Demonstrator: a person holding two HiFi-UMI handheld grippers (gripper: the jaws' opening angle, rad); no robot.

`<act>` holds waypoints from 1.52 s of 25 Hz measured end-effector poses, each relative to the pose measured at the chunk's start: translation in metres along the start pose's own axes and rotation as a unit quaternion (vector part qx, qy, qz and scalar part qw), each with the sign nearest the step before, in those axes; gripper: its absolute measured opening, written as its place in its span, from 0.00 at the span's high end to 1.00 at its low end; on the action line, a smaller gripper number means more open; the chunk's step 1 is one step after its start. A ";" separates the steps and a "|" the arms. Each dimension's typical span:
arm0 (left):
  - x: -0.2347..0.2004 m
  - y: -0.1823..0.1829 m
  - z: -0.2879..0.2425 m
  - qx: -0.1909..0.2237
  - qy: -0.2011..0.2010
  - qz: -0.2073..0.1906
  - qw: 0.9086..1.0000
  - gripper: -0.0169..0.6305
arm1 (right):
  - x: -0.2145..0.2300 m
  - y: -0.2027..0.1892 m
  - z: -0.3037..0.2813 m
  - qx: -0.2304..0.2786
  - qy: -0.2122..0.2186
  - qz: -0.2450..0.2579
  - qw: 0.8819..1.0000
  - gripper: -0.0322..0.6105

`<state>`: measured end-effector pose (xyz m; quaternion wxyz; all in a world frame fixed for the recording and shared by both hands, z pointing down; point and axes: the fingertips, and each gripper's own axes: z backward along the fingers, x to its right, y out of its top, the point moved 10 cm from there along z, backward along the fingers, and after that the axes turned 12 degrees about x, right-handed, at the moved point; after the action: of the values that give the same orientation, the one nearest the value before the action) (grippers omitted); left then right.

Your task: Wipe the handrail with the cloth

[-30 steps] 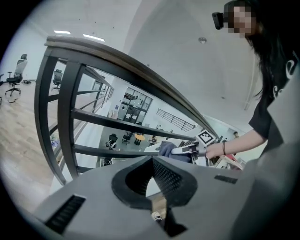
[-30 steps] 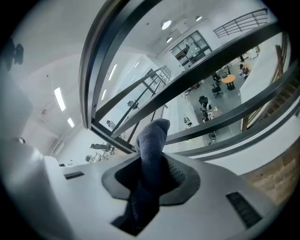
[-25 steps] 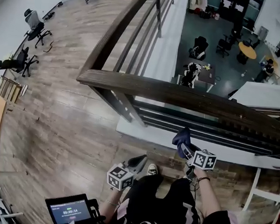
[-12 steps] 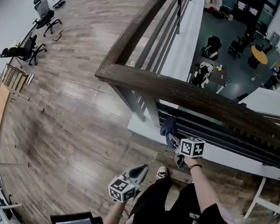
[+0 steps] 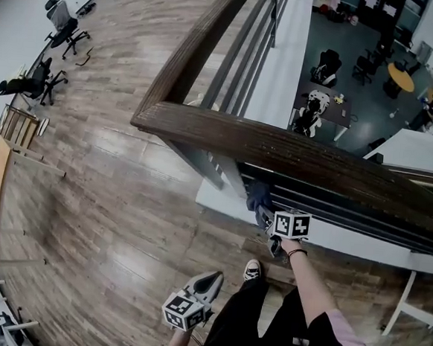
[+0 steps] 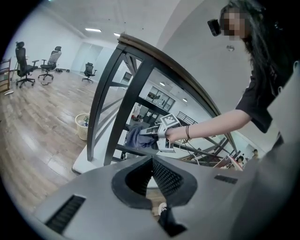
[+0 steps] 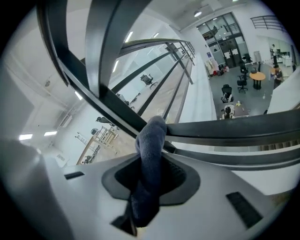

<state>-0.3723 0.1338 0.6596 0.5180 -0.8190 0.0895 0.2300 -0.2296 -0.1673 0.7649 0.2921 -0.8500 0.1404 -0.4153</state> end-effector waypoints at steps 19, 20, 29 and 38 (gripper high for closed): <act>0.119 -0.009 -0.109 -0.057 -0.104 -0.044 0.992 0.97 | 0.180 0.018 0.197 0.101 -0.124 -0.112 0.981 0.81; 0.130 -0.011 -0.116 -0.061 -0.112 -0.046 0.991 0.97 | 0.191 0.019 0.211 0.105 -0.130 -0.114 0.979 0.81; 0.230 -0.037 -0.169 -0.088 -0.152 -0.071 0.982 0.97 | 0.298 0.022 0.349 0.142 -0.179 -0.139 0.964 0.81; 0.339 -0.067 -0.230 -0.094 -0.163 -0.061 0.980 0.97 | 0.404 0.013 0.479 0.166 -0.212 -0.157 0.950 0.81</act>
<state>0.0165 -0.0094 0.6362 0.4594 -0.8195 -0.0688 0.3356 0.3962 -0.1903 0.7773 0.3835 -0.8693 -0.1311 -0.2831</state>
